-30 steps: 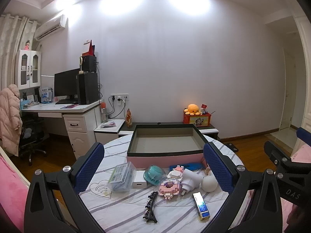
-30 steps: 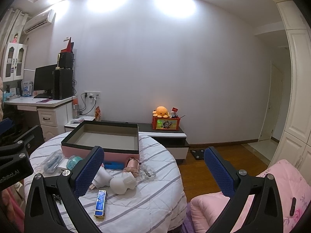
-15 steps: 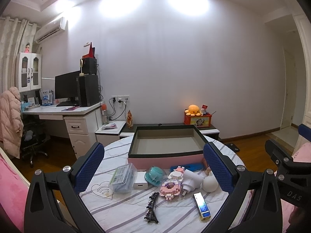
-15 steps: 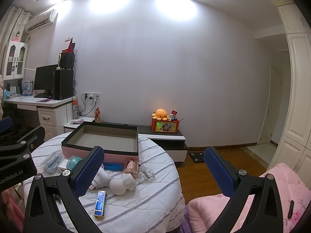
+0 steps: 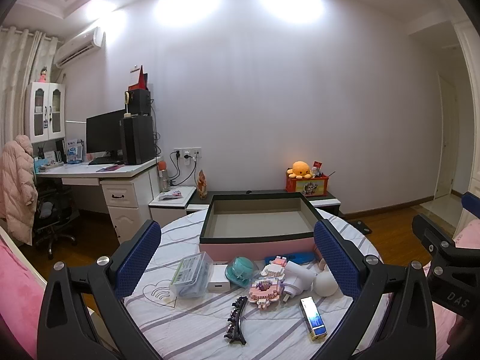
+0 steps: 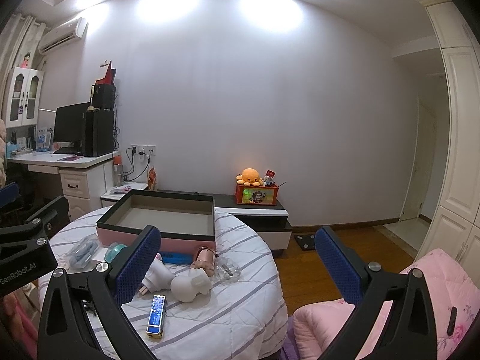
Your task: Organize rigid objects
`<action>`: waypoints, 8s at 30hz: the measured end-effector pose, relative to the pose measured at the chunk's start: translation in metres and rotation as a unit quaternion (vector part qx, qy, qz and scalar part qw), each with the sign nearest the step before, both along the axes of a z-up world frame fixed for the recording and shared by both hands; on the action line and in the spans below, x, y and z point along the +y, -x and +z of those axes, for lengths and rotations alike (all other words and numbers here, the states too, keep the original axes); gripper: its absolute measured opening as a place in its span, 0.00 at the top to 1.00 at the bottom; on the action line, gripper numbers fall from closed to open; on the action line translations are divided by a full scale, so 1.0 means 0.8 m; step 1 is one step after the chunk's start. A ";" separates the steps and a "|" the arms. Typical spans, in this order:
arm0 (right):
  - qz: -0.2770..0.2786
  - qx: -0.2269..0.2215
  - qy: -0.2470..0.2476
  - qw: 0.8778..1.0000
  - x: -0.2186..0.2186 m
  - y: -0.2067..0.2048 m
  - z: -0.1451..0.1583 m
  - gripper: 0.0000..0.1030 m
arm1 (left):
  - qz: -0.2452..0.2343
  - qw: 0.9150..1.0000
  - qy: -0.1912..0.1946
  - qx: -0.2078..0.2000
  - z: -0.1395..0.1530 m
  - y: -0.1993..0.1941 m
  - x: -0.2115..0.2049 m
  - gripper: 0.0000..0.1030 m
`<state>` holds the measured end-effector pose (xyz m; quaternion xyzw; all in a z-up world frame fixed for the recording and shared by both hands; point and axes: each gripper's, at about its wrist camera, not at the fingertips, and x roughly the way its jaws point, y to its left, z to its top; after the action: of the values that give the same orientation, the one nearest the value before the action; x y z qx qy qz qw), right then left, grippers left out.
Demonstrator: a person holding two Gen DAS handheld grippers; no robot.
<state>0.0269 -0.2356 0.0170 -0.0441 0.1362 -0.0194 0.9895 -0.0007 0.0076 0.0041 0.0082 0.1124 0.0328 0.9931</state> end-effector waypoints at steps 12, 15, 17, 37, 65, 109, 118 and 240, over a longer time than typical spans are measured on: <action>-0.001 0.001 -0.003 1.000 -0.001 0.000 0.000 0.00 | -0.008 1.000 -0.004 0.000 0.000 0.001 0.001 0.00; -0.001 0.001 -0.004 1.000 0.000 -0.002 0.001 0.00 | -0.013 1.000 -0.004 0.006 -0.001 -0.002 0.001 0.00; -0.002 0.002 -0.003 1.000 -0.001 -0.001 0.000 0.00 | -0.014 1.000 -0.003 0.014 -0.002 -0.006 0.001 0.00; 0.023 0.161 0.016 0.986 0.018 -0.066 -0.080 0.00 | -0.005 0.980 0.014 0.198 -0.097 -0.074 0.017 0.00; 0.014 0.224 0.005 0.975 0.006 -0.194 -0.101 0.00 | 0.082 0.956 0.030 0.279 -0.116 -0.195 0.095 0.00; 0.098 0.386 -0.061 0.915 0.033 -0.325 -0.194 0.54 | 0.079 0.928 0.055 0.359 -0.181 -0.268 0.167 0.39; 0.102 0.360 -0.056 0.926 0.042 -0.309 -0.167 0.54 | 0.084 0.936 0.056 0.337 -0.160 -0.255 0.168 0.39; 0.113 0.133 -0.062 0.983 0.022 -0.135 0.010 0.21 | 0.014 0.990 -0.003 0.137 0.016 -0.119 0.057 0.00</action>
<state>0.1350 -0.2179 0.0246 0.0004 0.2619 0.1068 0.9592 0.0943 0.0531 0.0167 0.0143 0.2473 0.0455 0.9678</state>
